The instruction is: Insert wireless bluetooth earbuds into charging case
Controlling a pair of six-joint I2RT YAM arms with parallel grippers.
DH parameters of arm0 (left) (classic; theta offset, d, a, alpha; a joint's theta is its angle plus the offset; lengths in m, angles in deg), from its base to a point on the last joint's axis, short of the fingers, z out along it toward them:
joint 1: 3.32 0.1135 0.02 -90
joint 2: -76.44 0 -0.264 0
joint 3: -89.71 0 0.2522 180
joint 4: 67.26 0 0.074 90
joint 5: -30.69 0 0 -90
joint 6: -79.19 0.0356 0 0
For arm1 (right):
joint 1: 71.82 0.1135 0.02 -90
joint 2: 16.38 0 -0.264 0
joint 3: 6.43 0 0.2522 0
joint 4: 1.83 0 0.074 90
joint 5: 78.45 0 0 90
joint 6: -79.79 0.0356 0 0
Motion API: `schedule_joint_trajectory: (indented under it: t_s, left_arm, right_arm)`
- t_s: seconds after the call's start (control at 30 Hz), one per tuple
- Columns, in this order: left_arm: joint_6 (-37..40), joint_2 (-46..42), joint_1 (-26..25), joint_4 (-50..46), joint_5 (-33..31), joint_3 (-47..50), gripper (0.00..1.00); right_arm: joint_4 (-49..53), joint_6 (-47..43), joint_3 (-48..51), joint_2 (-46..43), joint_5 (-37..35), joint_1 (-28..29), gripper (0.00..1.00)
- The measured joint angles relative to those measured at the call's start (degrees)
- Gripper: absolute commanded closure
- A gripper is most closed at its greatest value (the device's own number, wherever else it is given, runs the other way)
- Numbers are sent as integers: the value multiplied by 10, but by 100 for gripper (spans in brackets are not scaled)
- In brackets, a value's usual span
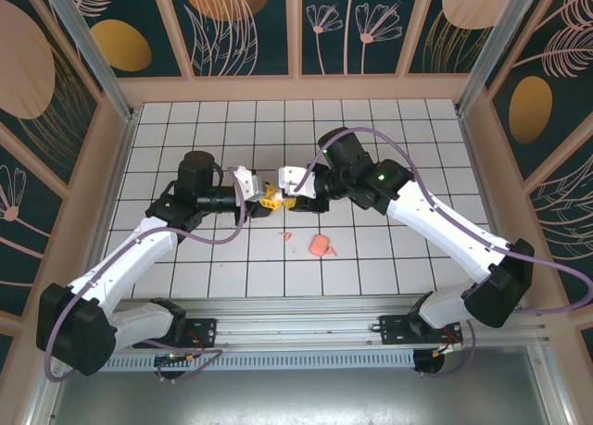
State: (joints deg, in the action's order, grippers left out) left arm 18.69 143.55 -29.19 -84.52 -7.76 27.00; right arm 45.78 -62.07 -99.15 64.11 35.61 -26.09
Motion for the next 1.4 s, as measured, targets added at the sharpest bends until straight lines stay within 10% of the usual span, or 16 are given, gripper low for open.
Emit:
schedule_joint_trajectory:
  t_s: [1.4]
  left_arm:
    - [-123, -17, 0, 125, 50, 64, 83]
  right_arm:
    - [-99, 54, 47, -38, 32, -39, 61]
